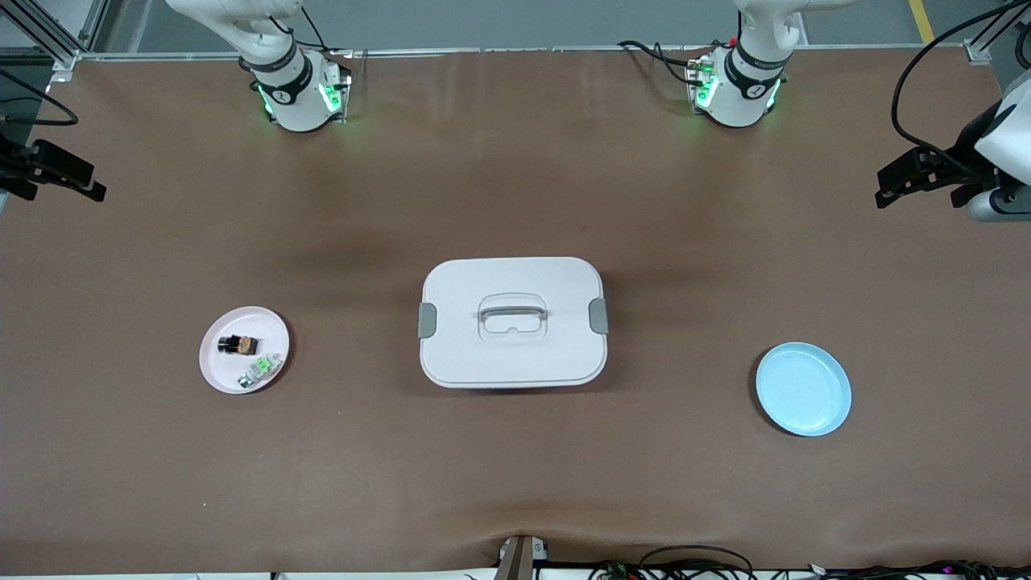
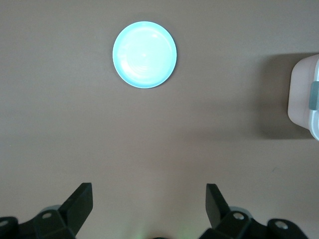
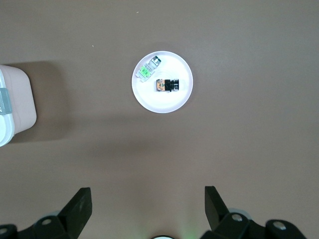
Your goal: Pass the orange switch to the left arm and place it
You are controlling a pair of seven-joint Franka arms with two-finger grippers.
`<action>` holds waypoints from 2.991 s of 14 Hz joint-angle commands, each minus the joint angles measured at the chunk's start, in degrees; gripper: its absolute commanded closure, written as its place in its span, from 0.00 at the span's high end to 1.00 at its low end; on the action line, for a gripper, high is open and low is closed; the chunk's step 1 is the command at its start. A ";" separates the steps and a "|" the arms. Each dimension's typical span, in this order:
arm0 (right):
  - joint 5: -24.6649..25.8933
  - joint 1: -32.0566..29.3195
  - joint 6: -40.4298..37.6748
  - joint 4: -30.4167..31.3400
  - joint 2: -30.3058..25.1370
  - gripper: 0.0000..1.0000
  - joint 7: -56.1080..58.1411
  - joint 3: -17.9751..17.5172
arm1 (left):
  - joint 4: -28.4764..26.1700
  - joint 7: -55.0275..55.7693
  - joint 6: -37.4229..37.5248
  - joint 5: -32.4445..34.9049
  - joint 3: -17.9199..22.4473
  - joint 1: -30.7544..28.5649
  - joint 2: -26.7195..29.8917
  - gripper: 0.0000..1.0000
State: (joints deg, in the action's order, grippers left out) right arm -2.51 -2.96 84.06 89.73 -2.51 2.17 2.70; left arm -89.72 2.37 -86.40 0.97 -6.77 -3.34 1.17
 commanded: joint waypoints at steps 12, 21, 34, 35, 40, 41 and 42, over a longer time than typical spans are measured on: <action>-1.01 -0.82 2.16 1.67 -1.54 1.00 1.08 -0.42 | 1.57 -0.79 1.41 -0.18 0.09 -0.43 -0.56 1.00; -1.01 -0.82 2.07 1.67 -1.54 1.00 1.08 -0.42 | 1.48 -0.44 1.32 -0.71 0.00 -0.96 -0.47 1.00; -0.40 -0.91 1.98 1.23 -1.28 1.00 1.08 -0.42 | 1.04 -0.18 1.24 -0.88 -0.18 -0.87 -0.56 1.00; -0.31 -0.99 2.16 0.97 -1.01 1.00 1.08 -0.42 | 1.04 -0.18 1.24 -0.88 -0.18 -0.96 -0.56 1.00; -0.04 -1.61 3.13 -1.05 7.42 1.00 1.08 -0.59 | 0.69 -0.26 0.97 -0.88 -0.09 -1.40 -0.47 1.00; 0.05 -1.78 3.13 -1.14 7.60 1.00 0.99 -0.51 | 0.60 -0.26 0.88 -0.88 -0.09 -1.40 -0.47 1.00; 0.05 -2.13 3.30 -1.14 8.47 1.00 0.99 -0.51 | 0.25 -0.26 0.88 -0.88 -0.09 -1.40 -0.38 1.00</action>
State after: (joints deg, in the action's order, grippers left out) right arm -2.41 -3.73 87.87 90.33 4.14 2.69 2.73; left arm -89.87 2.33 -86.22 0.97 -6.67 -4.25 0.96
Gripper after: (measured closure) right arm 0.000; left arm 0.000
